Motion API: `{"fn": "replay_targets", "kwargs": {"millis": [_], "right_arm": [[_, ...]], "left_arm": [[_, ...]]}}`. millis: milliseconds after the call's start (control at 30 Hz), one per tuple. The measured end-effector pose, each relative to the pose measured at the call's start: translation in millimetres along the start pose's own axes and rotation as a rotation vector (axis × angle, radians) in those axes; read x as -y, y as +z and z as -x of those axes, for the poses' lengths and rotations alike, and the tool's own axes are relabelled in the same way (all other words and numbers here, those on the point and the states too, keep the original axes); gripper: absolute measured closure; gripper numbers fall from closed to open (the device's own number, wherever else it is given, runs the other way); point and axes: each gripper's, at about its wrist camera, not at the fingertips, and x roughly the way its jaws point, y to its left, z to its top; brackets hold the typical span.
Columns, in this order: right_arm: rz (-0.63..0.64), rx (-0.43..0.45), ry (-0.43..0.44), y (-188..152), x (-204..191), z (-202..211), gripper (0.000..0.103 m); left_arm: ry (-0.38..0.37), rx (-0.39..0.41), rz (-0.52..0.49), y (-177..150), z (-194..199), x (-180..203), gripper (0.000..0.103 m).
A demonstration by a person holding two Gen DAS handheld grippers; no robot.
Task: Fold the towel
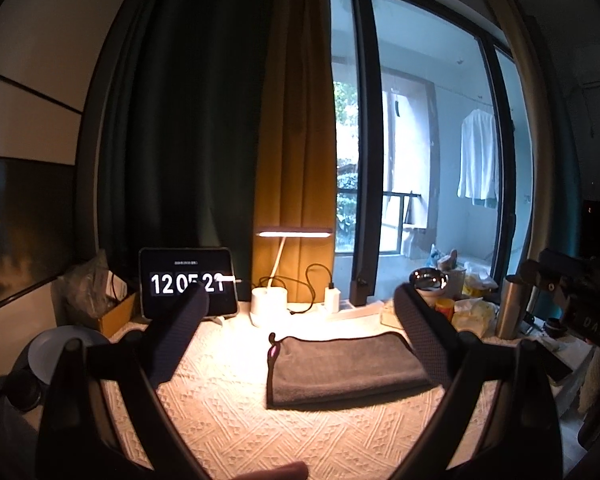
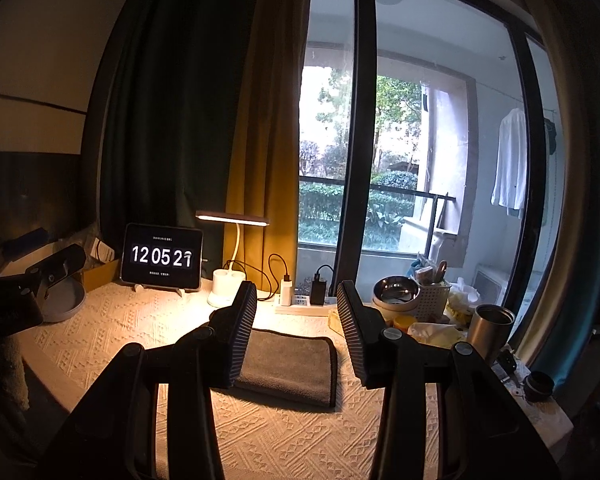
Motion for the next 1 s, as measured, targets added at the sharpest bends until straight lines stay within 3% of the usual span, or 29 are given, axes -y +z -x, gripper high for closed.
{"fn": "replay_targets", "kwargs": {"millis": [1000], "right_arm": [[-0.014,0.003,-0.005,-1.5,7.3,9.4,0.059]], "left_arm": [[-0.015,-0.005,-0.014,4.1,4.8,4.3,0.008]]}}
